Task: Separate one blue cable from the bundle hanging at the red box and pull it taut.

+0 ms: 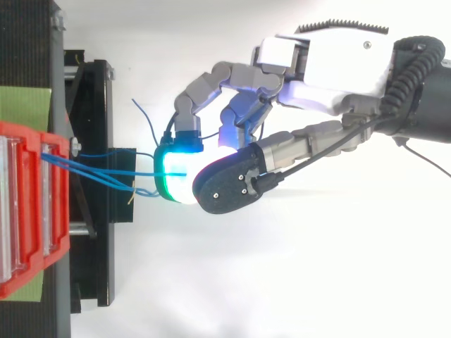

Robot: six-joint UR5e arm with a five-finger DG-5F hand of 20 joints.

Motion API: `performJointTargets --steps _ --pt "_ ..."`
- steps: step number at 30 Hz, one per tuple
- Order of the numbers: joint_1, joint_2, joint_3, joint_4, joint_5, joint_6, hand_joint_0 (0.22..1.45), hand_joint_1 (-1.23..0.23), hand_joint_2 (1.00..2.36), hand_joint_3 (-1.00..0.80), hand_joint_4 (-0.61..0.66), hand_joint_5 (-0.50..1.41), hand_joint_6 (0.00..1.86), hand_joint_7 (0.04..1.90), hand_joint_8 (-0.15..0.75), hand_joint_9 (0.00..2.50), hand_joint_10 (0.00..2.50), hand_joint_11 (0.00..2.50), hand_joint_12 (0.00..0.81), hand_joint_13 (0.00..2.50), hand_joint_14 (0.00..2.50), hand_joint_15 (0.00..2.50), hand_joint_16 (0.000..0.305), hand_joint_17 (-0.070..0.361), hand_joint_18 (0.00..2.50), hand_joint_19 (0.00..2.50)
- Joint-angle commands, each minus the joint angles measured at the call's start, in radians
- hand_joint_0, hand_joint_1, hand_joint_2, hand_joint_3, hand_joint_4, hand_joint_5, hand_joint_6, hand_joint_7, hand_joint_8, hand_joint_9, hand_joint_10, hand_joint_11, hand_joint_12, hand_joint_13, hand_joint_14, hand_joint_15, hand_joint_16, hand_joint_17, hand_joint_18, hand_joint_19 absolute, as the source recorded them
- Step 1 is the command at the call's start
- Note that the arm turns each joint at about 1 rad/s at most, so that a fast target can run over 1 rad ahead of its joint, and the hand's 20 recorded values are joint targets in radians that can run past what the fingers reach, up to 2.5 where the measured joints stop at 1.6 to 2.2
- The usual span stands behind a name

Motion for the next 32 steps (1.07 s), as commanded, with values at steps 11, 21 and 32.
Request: performJointTargets --steps 11,21,32 --pt "0.000 0.000 -0.001 0.000 0.000 0.000 0.73 -0.63 1.01 -0.32 0.02 -0.23 0.96 0.96 0.278 0.88 0.86 1.23 0.288 1.13 0.54 1.47 0.047 0.105 0.93 0.90" --pt "0.000 0.000 0.000 0.000 0.000 0.000 0.73 -0.63 1.01 -0.32 0.02 -0.23 0.96 0.96 0.283 0.89 0.86 1.23 0.289 1.13 0.53 1.46 0.047 0.105 0.93 0.90" --pt "0.000 0.000 -0.001 0.000 0.000 0.000 0.73 -0.63 1.01 -0.32 0.02 -0.23 0.96 0.96 0.278 0.89 0.86 1.22 0.285 1.14 0.54 1.45 0.047 0.105 0.93 0.90"
